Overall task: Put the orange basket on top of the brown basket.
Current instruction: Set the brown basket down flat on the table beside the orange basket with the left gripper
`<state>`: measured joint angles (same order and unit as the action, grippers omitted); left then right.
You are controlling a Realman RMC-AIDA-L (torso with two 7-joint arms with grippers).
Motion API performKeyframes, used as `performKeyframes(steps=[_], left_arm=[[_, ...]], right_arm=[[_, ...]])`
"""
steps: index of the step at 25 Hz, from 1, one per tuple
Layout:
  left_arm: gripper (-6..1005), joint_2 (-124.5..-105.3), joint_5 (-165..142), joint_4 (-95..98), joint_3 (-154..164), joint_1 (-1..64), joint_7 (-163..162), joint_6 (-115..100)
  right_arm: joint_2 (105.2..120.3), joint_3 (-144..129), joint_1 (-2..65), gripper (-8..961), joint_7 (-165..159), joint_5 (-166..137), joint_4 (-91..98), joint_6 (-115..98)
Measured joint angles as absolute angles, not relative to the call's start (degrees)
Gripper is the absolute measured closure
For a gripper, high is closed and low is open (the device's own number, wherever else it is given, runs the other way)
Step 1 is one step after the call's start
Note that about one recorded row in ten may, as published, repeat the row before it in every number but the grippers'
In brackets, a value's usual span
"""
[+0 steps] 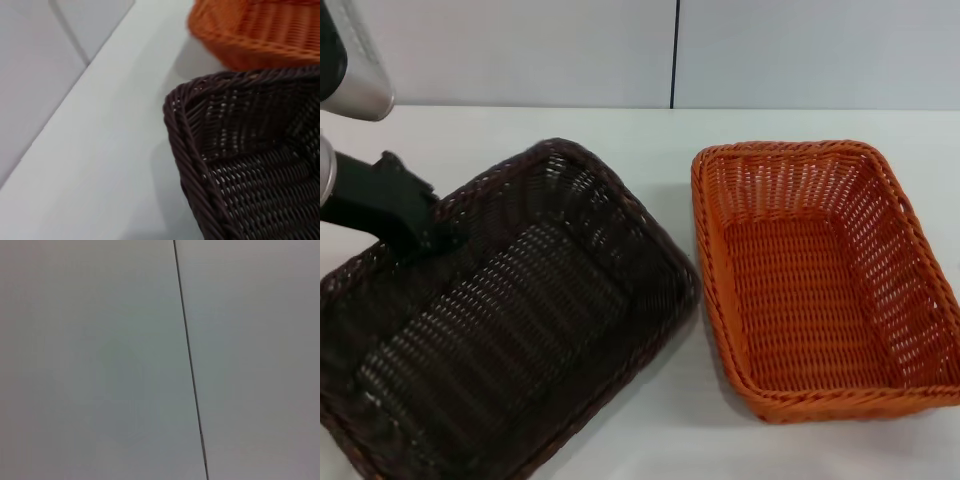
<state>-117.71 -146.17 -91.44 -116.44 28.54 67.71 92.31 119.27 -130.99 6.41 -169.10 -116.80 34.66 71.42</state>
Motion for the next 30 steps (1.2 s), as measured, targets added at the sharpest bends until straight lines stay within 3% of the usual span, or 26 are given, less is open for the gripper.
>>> performKeyframes(steps=[9, 22, 30], left_arm=[[799, -117.86, -142.5, -79.2, -117.5, 37.6, 81.3, 90.9], [806, -117.75, -141.1, -68.4, -115.8, 42.4, 88.5, 76.5], [693, -118.10, -140.8, -64.0, -112.8, 43.5, 88.9, 71.3]], right_arm=[[119.36, -131.2, 6.2, 133, -169.1, -116.8, 34.9, 71.5], [119.19, -131.3, 6.9, 134, -169.0, -116.8, 34.7, 71.4], [119.07, -131.3, 7.4, 133, -169.0, -116.8, 34.5, 71.2]])
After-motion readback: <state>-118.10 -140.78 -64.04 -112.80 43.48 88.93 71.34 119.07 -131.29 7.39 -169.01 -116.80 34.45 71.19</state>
